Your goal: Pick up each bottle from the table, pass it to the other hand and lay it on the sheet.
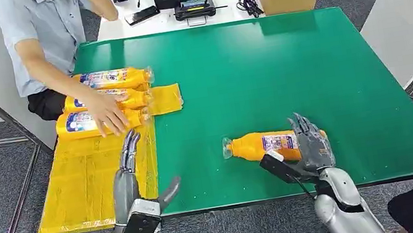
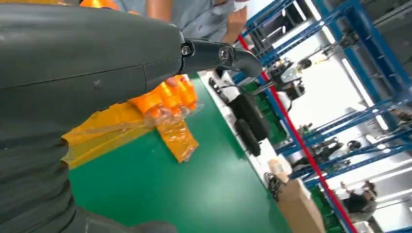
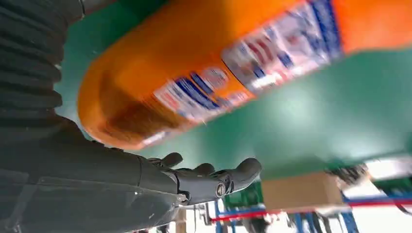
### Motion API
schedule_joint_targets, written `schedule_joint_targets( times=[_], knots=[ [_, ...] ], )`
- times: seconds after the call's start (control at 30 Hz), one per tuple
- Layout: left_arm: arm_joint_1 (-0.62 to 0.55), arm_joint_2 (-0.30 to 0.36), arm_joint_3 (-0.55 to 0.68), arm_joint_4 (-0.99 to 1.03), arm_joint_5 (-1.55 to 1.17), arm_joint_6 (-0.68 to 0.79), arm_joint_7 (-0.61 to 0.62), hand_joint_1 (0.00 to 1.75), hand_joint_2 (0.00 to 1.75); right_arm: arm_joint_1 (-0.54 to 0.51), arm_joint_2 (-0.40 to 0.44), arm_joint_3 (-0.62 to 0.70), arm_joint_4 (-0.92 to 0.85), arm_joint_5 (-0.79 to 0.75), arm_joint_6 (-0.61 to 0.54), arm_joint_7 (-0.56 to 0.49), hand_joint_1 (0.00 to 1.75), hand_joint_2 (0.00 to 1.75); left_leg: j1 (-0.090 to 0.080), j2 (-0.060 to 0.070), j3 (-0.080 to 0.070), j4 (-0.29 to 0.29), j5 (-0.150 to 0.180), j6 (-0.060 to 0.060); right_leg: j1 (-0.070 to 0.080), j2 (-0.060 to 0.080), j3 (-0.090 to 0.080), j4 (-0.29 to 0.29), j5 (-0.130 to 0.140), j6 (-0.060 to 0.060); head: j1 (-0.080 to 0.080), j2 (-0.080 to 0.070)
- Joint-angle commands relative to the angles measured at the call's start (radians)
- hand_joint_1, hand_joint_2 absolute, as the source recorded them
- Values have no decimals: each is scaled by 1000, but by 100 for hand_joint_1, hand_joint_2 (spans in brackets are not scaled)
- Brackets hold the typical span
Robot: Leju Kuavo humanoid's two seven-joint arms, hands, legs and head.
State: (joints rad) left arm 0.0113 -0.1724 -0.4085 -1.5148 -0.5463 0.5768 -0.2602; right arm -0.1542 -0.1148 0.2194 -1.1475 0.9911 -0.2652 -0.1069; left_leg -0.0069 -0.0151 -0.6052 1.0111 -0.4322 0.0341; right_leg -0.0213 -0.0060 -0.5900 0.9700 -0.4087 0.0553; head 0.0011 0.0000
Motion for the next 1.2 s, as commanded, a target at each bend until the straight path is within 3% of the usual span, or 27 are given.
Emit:
schedule_joint_targets(
  times=[0.03,0.27,0.8,1.07,1.13,1.2],
  knots=[
    [-1,21,-37,12,-60,-50,74,0,175,49,-64,44,-42,-8,85,64,0,175,2,0,5,0,-2,-2,2,-1,6,-1,-2,-3,0,0],
    [23,27,-37,-19,-99,-81,113,0,175,141,-142,46,-180,6,150,131,0,175,1,-2,4,0,-2,-2,1,-3,5,-1,-3,-2,0,0],
    [15,31,-47,-8,-103,-88,117,0,175,101,-154,20,-121,-30,175,116,0,175,1,1,4,0,-2,-1,1,1,4,-1,-1,-2,0,0],
    [5,38,-56,5,-103,-86,115,0,175,69,-112,-24,-87,-129,171,66,0,175,1,3,6,0,-3,-2,2,3,6,-1,-1,-3,0,0],
    [-15,45,-69,35,-90,-91,106,0,175,43,-121,-45,-23,-224,229,39,0,175,1,2,5,0,-2,-2,1,1,5,-1,-1,-3,0,0],
    [-29,46,-74,56,-84,-90,106,0,175,21,-127,-46,39,-226,228,41,0,175,0,1,4,-1,-1,-1,1,1,4,-2,0,-2,0,0]
  ],
)
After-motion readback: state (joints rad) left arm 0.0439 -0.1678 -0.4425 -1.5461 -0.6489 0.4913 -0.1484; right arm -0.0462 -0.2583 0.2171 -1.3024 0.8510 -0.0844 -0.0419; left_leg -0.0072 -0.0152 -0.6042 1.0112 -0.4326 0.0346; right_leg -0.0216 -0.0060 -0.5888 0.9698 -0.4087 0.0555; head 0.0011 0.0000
